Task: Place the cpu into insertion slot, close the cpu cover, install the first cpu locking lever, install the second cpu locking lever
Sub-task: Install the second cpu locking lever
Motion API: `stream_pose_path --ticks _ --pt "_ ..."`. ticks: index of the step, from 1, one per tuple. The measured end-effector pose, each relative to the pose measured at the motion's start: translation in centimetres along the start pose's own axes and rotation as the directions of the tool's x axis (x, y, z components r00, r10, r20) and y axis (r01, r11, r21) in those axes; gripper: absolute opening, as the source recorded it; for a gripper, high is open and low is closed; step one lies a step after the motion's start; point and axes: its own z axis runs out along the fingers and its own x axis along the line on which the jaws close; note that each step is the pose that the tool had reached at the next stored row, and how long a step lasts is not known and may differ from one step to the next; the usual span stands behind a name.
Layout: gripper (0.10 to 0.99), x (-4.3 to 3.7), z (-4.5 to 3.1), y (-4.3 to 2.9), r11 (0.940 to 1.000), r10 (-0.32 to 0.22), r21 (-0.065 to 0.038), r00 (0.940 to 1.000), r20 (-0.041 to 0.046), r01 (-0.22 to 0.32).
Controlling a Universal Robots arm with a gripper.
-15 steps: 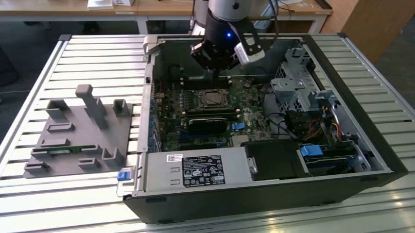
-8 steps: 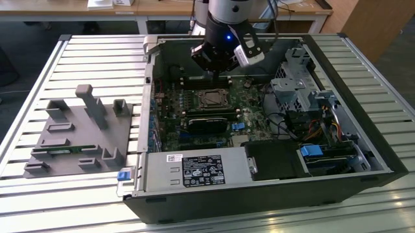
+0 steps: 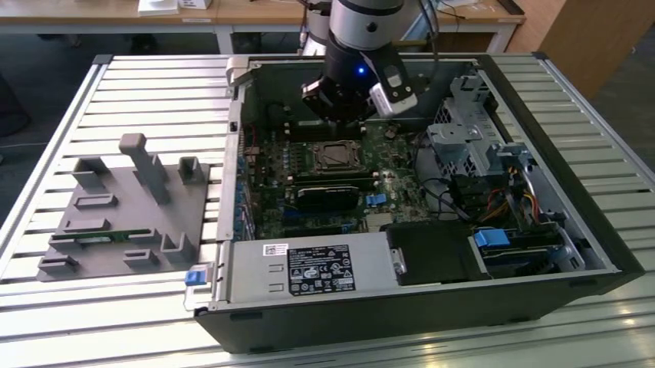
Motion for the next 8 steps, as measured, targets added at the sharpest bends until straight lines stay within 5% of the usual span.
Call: stream_pose_path --ticks 8 --pt "0.106 -0.11 0.86 -0.73 1.0000 0.000 0.000 1.0000 -0.0011 0.000"
